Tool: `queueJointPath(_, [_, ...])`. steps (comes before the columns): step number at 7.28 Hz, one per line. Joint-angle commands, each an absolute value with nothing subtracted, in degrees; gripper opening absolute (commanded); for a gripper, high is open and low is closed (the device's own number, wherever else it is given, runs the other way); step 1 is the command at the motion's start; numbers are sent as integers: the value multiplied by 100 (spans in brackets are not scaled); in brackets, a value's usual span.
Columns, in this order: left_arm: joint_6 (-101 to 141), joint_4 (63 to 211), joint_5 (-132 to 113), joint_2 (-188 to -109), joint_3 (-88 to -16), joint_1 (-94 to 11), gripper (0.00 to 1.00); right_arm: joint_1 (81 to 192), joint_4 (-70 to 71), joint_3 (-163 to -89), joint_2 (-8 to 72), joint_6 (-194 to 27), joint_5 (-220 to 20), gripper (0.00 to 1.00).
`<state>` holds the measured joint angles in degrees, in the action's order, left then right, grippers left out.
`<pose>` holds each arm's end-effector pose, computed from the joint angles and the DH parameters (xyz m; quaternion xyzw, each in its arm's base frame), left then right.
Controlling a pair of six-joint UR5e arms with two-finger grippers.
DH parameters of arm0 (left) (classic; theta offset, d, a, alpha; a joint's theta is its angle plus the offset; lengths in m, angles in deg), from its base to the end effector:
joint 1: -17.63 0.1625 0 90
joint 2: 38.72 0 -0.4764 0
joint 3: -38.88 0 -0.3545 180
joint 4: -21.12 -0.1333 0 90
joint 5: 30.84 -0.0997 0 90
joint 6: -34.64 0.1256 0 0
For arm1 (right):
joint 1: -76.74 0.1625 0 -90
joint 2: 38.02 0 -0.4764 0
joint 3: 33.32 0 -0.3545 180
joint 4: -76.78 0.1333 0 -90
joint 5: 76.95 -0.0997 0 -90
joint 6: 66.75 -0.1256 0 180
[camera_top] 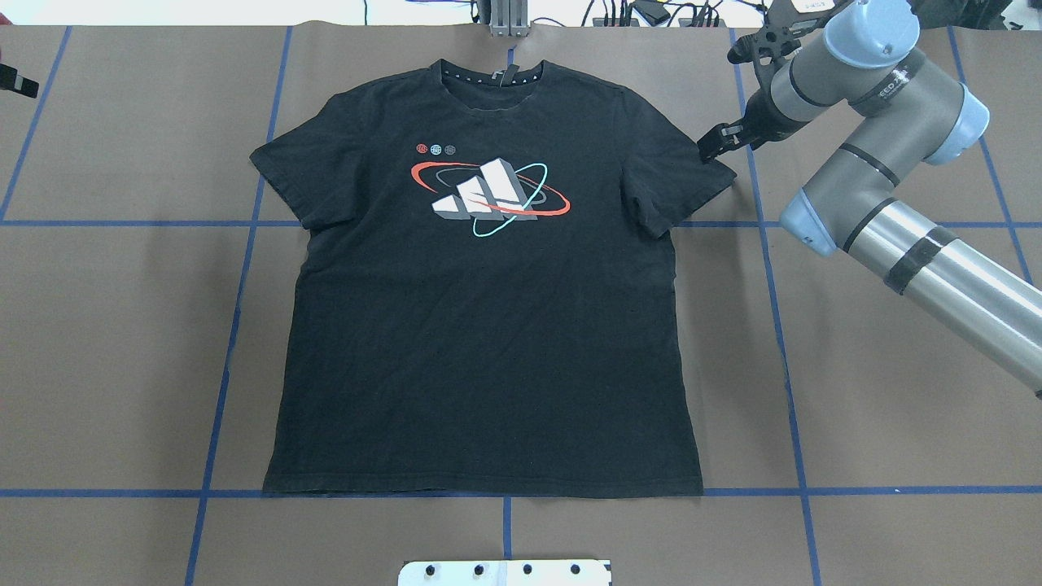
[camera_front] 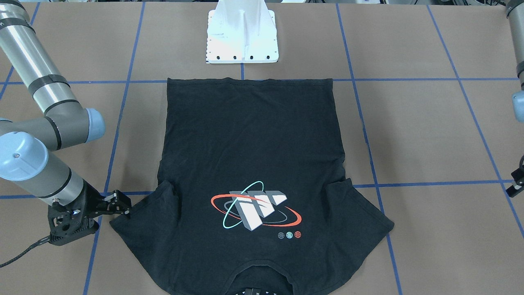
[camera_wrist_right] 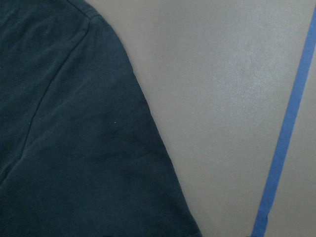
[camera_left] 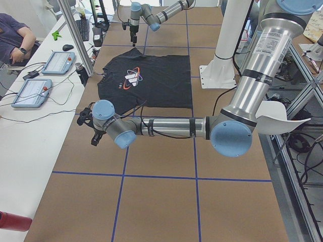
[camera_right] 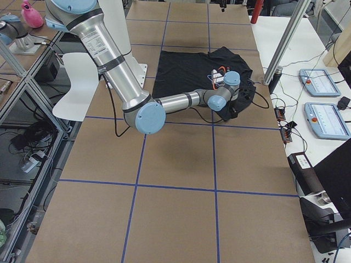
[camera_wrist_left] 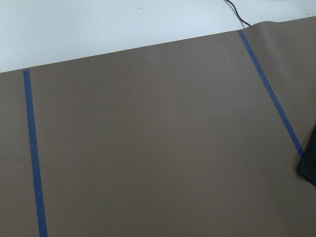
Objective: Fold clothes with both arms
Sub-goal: 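Reach the right gripper to the black shirt's nearest sleeve and grasp it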
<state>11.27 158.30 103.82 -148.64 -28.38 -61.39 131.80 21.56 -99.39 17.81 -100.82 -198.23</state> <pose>0.0796 -0.6468 0.6220 0.2297 0.4393 0.0502 0.8670 -0.3811 -0.6643 0.4990 0.1627 -0.4141 -0.1100 0.8888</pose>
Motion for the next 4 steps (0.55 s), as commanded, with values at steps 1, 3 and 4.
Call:
queueJointPath(1, [1117,15841,10381,-14867,-2853,-6138,99,13124,2150,-9749,1753,-10076,-19815,89])
queueJointPath(3, [1020,15841,10381,-14902,-2862,-6138,99,13106,2150,-9634,1744,-10076,-19815,81])
queueJointPath(4, [1012,15841,10381,-14911,-2862,-6138,99,13097,2141,-9625,1744,-10076,-19815,78])
